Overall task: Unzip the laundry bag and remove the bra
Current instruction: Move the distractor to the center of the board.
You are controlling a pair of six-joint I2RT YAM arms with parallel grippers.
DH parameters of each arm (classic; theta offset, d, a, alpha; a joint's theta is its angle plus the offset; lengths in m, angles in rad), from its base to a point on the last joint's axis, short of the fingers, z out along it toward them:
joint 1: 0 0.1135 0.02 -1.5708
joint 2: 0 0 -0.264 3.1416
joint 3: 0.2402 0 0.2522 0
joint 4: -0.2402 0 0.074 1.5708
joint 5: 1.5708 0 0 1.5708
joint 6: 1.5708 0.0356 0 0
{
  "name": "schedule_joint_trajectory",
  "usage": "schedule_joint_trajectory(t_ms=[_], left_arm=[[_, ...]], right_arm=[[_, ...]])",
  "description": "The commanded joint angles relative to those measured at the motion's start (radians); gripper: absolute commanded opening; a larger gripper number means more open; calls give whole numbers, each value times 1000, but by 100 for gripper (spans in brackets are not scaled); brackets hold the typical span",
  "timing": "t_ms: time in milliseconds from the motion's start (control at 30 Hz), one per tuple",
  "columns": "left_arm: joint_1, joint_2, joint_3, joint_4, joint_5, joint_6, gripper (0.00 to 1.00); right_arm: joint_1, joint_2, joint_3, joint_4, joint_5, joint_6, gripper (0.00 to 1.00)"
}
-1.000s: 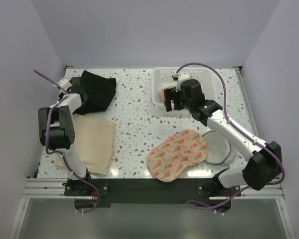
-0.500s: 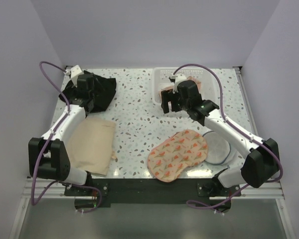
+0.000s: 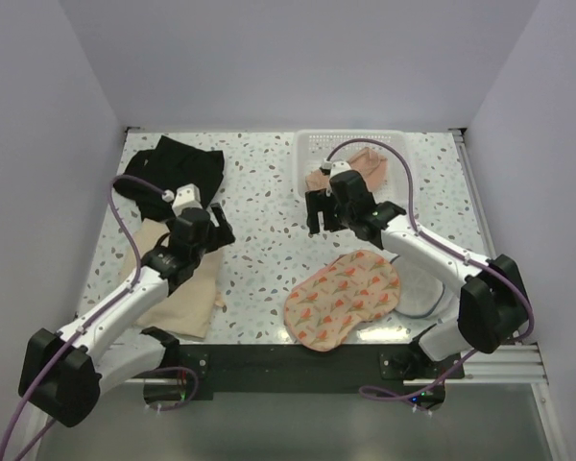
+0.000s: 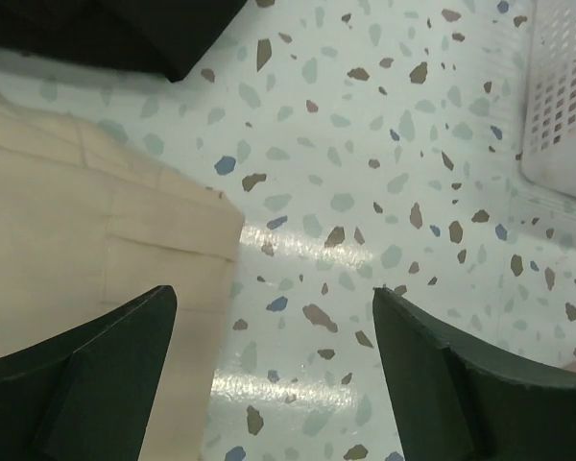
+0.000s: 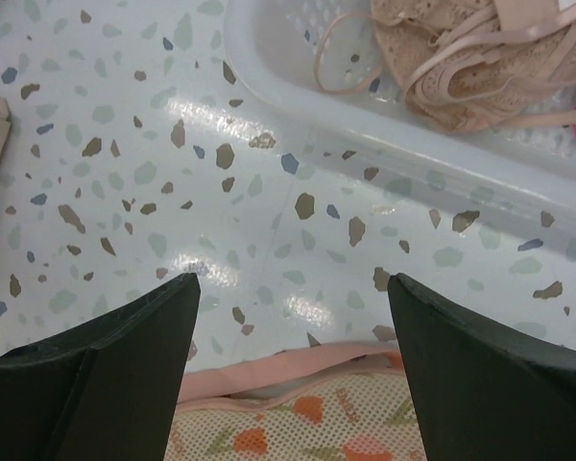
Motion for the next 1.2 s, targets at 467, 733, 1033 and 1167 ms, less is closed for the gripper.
schedule_joint_trajectory(t_ms=[467, 733, 1033, 1167], left_arm=[[-159, -71, -152, -195, -276, -305, 90], [-162, -49, -158, -310, -368, -461, 93], [-158, -17, -147, -373, -479, -571, 99], [-117, 39, -163, -344, -450, -569, 100]], right_arm=[[31, -50, -60, 19, 50, 59, 83], [31, -65, -61, 13, 74, 55, 83], [31, -74, -50, -3, 94, 41, 83], [31, -90, -50, -10, 104, 41, 83]])
